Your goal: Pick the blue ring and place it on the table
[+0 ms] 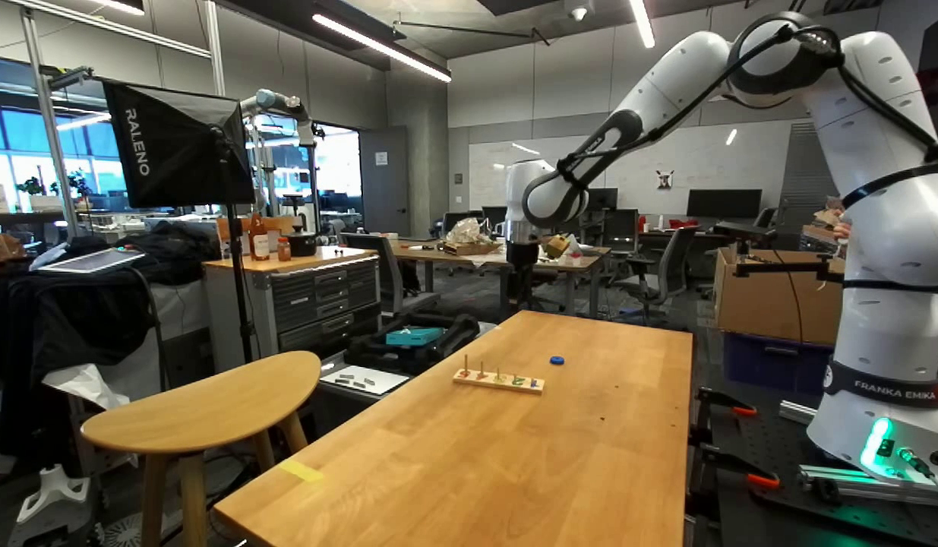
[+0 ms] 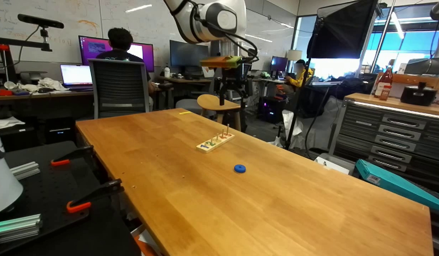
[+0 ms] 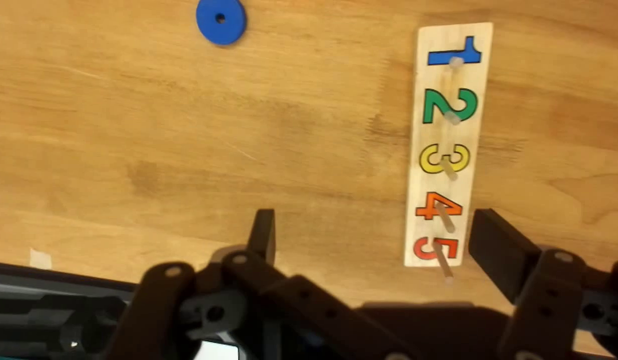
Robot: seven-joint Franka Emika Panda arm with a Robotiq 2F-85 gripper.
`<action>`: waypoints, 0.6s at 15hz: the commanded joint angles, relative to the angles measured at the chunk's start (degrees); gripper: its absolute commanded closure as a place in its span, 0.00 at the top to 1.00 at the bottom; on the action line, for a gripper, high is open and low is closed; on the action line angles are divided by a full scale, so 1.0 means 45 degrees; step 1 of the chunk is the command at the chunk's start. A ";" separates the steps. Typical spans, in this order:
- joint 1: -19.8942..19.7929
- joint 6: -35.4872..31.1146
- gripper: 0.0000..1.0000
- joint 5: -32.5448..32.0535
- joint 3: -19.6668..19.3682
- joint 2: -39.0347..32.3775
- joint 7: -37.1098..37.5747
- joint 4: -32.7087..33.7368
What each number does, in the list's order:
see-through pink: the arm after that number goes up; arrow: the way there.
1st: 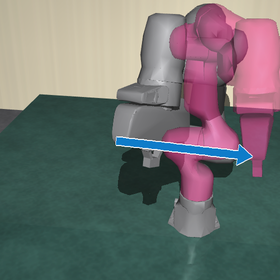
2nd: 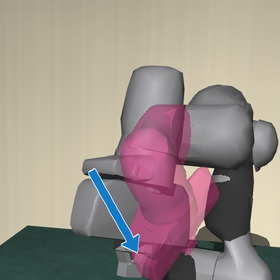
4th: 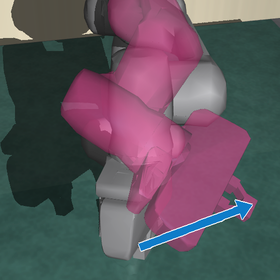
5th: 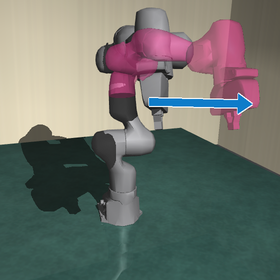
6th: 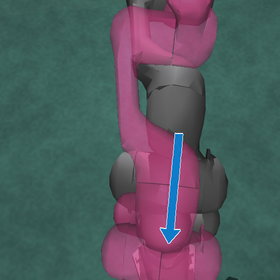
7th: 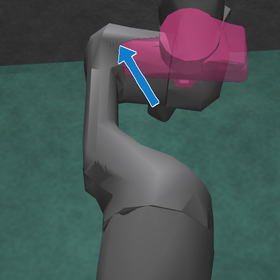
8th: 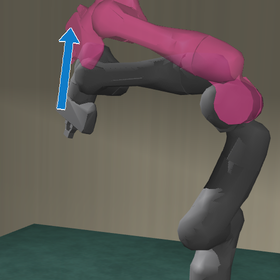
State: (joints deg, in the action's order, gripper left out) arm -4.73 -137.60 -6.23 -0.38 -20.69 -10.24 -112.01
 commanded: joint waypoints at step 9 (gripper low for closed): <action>0.0152 0.2928 1.00 0.0036 -0.0223 0.2432 0.0092 -0.1317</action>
State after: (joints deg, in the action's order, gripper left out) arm -4.56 -124.51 -6.19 -0.86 -9.73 -9.75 -118.02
